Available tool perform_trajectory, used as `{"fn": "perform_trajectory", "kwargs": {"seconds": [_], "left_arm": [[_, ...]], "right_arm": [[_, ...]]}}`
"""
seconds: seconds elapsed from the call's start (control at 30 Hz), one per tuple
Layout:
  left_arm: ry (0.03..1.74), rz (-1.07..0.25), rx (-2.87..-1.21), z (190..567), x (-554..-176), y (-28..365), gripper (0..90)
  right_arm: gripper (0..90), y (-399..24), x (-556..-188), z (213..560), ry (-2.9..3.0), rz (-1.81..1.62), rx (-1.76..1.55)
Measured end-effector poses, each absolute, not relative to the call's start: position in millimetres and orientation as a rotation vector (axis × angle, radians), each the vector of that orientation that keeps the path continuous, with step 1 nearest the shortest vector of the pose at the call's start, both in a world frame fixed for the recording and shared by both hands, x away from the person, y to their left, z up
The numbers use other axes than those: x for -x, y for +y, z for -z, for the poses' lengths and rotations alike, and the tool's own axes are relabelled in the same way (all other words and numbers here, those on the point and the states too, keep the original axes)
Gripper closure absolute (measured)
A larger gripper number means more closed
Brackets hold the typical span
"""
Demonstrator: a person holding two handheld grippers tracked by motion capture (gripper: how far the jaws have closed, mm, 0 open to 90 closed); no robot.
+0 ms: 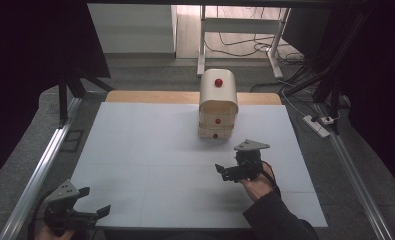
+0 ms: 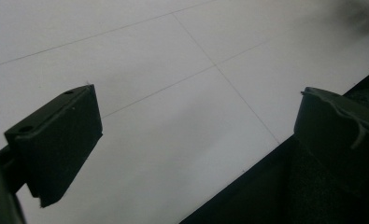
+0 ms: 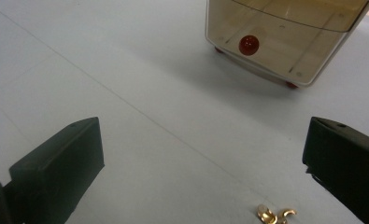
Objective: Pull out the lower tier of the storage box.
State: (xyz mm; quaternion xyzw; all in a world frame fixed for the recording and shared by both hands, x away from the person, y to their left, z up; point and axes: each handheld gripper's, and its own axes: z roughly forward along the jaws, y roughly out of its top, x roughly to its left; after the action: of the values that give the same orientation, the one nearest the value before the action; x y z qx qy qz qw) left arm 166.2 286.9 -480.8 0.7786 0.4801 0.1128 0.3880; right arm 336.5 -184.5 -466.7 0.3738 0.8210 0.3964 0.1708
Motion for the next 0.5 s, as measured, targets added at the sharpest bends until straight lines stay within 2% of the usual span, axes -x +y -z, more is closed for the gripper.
{"fn": "perform_trajectory", "kwargs": {"seconds": [0.5], "left_arm": [[1.22, -0.286, -1.983, 480.6, -166.2, 287.0, 1.4]], "right_arm": [[0.0, -173.3, -349.8, 473.3, 2.329, -1.082, -1.065]]}}
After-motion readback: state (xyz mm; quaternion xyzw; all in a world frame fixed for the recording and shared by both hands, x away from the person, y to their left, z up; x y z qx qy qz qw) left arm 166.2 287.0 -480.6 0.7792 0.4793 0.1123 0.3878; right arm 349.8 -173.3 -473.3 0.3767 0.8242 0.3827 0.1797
